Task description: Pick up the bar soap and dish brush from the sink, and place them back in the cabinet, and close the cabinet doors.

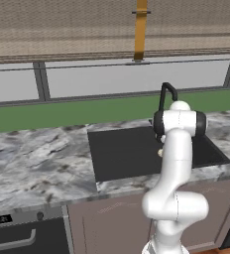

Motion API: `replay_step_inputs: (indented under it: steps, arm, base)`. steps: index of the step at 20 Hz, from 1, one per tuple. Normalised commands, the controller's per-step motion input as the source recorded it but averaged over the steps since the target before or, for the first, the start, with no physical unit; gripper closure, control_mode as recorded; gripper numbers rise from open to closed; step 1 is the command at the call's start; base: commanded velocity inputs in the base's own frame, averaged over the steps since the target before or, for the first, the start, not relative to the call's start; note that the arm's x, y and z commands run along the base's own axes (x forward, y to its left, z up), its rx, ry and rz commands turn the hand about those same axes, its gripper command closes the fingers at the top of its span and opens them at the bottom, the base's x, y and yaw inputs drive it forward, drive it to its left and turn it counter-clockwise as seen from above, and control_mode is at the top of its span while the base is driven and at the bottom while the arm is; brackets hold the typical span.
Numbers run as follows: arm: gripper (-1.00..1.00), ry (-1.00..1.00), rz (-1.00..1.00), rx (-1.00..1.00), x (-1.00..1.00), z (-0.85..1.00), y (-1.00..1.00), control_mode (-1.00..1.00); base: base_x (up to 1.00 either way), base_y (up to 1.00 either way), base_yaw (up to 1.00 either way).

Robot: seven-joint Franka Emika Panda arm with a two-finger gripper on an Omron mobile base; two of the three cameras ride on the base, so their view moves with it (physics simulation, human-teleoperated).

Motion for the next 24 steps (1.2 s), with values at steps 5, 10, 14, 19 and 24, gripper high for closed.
replay_step_inputs:
  steps: [5, 10, 14, 19, 24]
  arm:
    - [-1.00, 0.00, 0.03, 0.00, 0.04, -0.18, -0.02, -1.00]
    - [-1.00, 0.00, 0.02, 0.00, 0.09, -0.18, -0.03, -1.00]
    - [-1.00, 0.00, 0.02, 0.00, 0.11, -0.18, -0.04, -1.00]
    - [-1.00, 0.00, 0.01, 0.00, 0.04, -0.14, -0.01, -1.00]
    - [1.00, 0.00, 0.00, 0.00, 0.00, -0.09, 0.00, -1.00]
  base:
    - [0.00, 0.00, 0.00]
    - [0.00, 0.00, 0.00]
    - [0.00, 0.00, 0.00]
    - [0.00, 0.00, 0.00]
    - [0.00, 0.00, 0.00]
